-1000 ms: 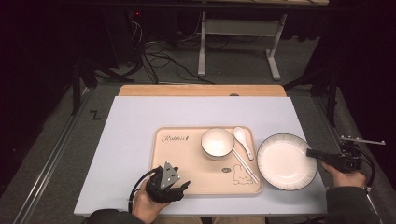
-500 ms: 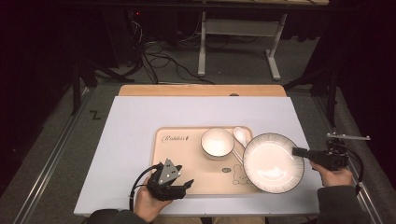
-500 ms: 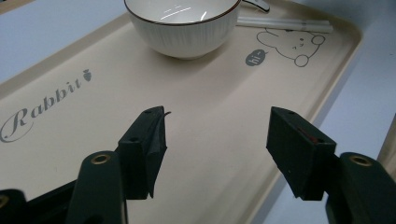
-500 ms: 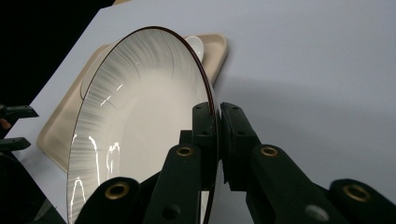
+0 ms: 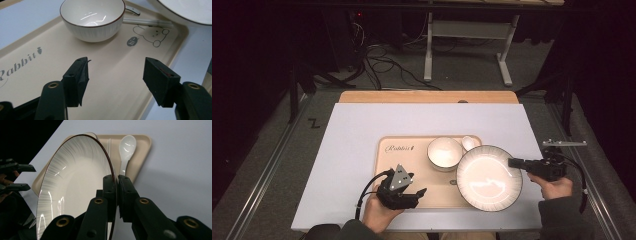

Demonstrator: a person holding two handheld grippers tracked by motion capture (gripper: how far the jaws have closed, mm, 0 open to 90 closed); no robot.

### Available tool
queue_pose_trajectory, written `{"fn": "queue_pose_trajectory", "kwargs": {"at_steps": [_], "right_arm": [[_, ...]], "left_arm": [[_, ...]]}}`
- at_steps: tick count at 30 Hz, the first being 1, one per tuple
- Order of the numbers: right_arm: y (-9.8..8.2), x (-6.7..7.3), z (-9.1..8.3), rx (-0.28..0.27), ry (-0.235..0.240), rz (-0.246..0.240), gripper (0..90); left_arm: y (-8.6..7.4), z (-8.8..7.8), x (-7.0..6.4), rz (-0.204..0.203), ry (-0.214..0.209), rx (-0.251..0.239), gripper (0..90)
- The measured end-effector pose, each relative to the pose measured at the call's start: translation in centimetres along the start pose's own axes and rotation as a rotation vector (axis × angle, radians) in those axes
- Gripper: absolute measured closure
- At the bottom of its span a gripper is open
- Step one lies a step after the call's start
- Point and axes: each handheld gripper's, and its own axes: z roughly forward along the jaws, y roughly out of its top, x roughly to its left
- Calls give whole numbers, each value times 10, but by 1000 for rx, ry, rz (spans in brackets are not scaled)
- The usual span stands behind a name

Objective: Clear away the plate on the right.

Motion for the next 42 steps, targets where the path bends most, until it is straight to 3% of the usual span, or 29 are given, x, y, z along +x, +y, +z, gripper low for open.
{"fn": "queue_pose_trajectory", "kwargs": {"at_steps": [7, 16, 24, 30, 40, 42], "right_arm": [[8, 21, 21, 33, 33, -55, 863], [12, 41, 45, 70, 65, -93, 862], [15, 54, 64, 85, 79, -120, 861], [17, 63, 75, 84, 107, -129, 862], [22, 77, 84, 69, 126, -162, 860], [22, 79, 86, 67, 126, -171, 860]], "left_arm": [[5, -1, 1, -16, -20, -27, 380], [8, -3, 2, -21, -40, -54, 391], [11, 0, 6, -48, -40, -60, 484], [11, 4, 9, -64, -34, -41, 488], [11, 6, 13, -97, -40, -14, 621], [10, 6, 16, -119, -40, -12, 637]]}}
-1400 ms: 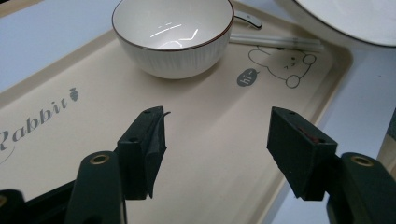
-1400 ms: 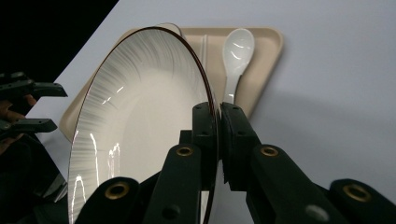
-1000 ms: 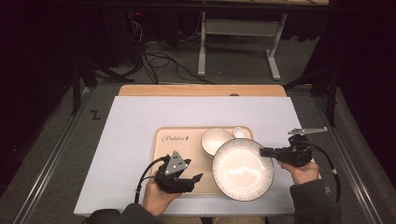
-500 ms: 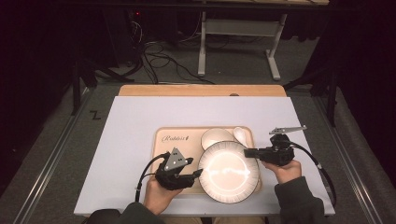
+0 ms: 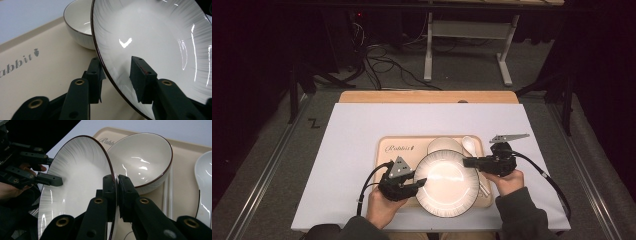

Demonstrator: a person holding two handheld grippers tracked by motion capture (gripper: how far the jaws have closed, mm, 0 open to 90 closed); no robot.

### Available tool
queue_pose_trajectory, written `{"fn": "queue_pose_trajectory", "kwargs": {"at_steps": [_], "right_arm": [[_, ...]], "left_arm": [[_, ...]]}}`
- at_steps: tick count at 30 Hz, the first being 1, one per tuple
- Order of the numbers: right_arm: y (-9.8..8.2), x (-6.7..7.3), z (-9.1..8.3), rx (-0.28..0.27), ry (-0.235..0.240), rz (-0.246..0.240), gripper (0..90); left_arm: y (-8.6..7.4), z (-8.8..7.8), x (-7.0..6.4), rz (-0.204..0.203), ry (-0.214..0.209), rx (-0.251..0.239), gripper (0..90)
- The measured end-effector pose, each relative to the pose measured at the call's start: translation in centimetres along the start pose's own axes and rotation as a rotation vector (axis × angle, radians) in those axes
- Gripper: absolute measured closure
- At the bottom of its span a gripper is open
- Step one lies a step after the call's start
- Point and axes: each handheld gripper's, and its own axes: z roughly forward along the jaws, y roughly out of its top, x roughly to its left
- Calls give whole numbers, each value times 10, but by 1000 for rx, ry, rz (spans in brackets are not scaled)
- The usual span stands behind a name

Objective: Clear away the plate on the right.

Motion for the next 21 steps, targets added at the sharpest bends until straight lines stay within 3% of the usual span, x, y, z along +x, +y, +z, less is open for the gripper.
{"fn": "queue_pose_trajectory", "kwargs": {"at_steps": [1, 2, 9, 13, 14, 15, 16, 21], "right_arm": [[0, 1, 1, -1, -1, -4, 859], [0, 1, 1, -2, -3, -6, 859], [-1, 5, 6, -3, -13, -38, 855], [-1, 7, 7, -8, -7, -46, 849], [-1, 8, 7, -9, -8, -52, 850], [0, 9, 7, -8, -9, -54, 849], [1, 10, 7, -8, -10, -59, 848], [2, 16, 11, 3, -13, -87, 841]], "left_arm": [[0, 1, 4, 3, -22, -20, 659], [0, -1, 6, -23, -14, -18, 682], [1, -6, 11, -49, 5, -16, 770], [6, -8, 17, -62, -43, -59, 814], [7, -9, 18, -79, -35, -57, 820], [7, -9, 20, -87, -56, -69, 826], [7, -13, 21, -123, 16, -44, 833], [9, -20, 29, -145, 31, -80, 863]]}}
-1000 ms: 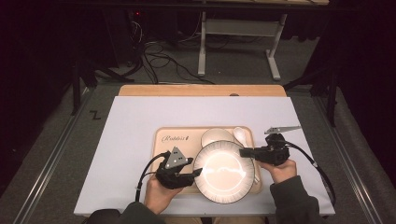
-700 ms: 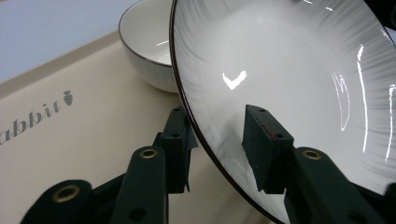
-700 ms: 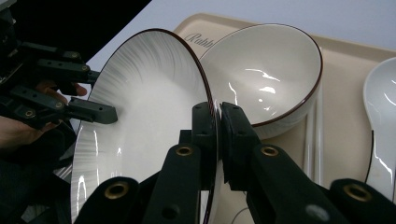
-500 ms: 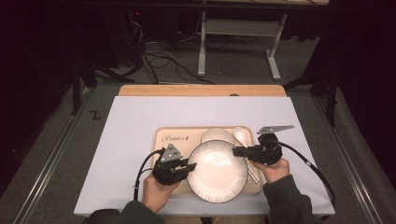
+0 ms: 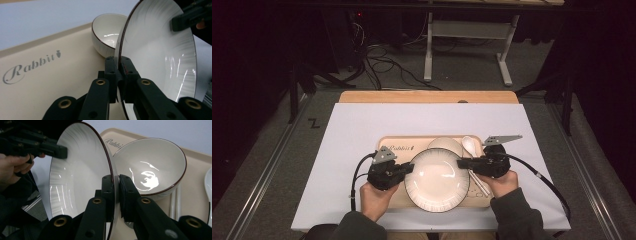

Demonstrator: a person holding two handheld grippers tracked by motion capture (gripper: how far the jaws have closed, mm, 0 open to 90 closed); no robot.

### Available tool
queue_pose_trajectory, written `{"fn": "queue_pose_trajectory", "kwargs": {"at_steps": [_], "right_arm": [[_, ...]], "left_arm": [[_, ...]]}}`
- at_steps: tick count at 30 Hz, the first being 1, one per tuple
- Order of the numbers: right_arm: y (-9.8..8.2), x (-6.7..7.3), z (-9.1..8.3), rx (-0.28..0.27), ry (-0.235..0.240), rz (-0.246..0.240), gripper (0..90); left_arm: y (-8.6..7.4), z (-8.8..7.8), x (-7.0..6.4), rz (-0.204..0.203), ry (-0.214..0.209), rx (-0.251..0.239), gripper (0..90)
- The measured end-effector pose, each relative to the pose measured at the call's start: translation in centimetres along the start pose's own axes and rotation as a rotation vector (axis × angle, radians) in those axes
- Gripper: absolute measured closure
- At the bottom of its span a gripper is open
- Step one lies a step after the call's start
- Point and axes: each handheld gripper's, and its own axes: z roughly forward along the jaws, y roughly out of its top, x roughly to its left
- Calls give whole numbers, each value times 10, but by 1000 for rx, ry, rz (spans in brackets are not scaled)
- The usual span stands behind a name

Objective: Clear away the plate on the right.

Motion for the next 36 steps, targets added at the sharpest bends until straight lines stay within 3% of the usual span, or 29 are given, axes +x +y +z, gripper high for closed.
{"fn": "queue_pose_trajectory", "kwargs": {"at_steps": [4, 10, 22, 36], "right_arm": [[0, 1, 3, -1, 10, -4, 840], [1, 1, -1, -12, 18, -16, 810], [-4, 7, -17, 0, -89, -92, 560], [-19, 7, -52, 23, -270, -168, 503]], "left_arm": [[2, -4, 0, 13, 18, -17, 865], [5, -6, -1, 18, 4, -26, 864], [6, -10, 1, 21, -3, -26, 863], [8, -20, 7, -7, -8, -41, 859]]}}
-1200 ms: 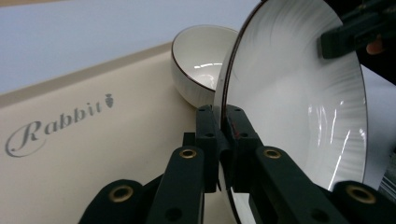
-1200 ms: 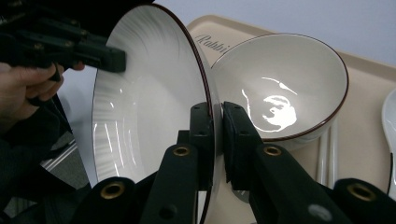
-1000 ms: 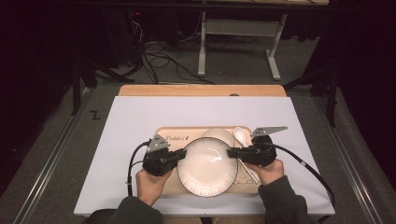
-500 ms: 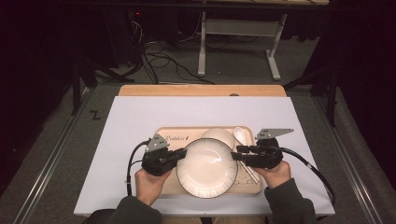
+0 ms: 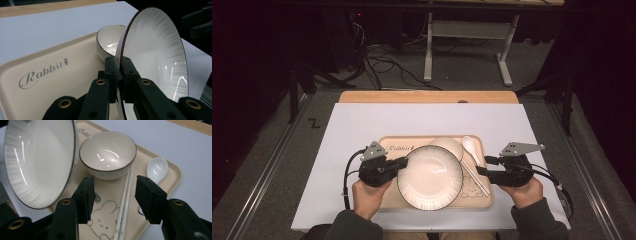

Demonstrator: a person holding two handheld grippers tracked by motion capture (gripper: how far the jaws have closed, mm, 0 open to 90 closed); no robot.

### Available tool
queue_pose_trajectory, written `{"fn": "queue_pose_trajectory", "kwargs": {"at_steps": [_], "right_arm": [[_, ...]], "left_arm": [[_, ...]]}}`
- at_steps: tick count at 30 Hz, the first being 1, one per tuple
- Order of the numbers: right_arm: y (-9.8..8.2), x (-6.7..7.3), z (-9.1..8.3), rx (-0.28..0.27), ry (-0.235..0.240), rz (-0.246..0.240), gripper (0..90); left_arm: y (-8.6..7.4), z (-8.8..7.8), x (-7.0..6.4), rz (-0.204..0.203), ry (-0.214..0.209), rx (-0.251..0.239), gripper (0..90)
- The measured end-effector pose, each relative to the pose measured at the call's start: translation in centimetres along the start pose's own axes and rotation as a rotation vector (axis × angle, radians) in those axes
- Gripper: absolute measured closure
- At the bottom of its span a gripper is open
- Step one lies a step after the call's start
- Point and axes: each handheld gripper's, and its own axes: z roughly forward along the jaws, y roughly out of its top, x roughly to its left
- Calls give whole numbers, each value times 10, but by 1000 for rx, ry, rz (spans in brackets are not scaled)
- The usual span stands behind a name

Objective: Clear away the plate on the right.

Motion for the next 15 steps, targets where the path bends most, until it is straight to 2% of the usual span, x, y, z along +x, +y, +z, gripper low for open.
{"fn": "queue_pose_trajectory", "kwargs": {"at_steps": [3, 7, 9, 10, 11, 14, 15], "right_arm": [[-7, -1, -5, 28, -41, -1, 503], [-17, 0, -10, 64, -112, -52, 510], [-24, -2, -12, 72, -122, -46, 510], [-28, -3, -13, 83, -143, -40, 509], [-32, -4, -14, 83, -163, -39, 508], [-44, -8, -18, 75, -208, -24, 502], [-48, -9, -19, 66, -222, -21, 500]], "left_arm": [[0, -3, 4, -6, 8, 2, 858], [-2, -8, 10, -26, 20, -1, 857], [-3, -10, 13, -34, 23, 1, 857], [-3, -11, 15, -40, 24, 1, 857], [-4, -9, 12, -104, 18, -35, 857], [-6, -12, 18, -119, 25, -31, 856], [-6, -16, 24, -65, 33, 8, 856]]}}
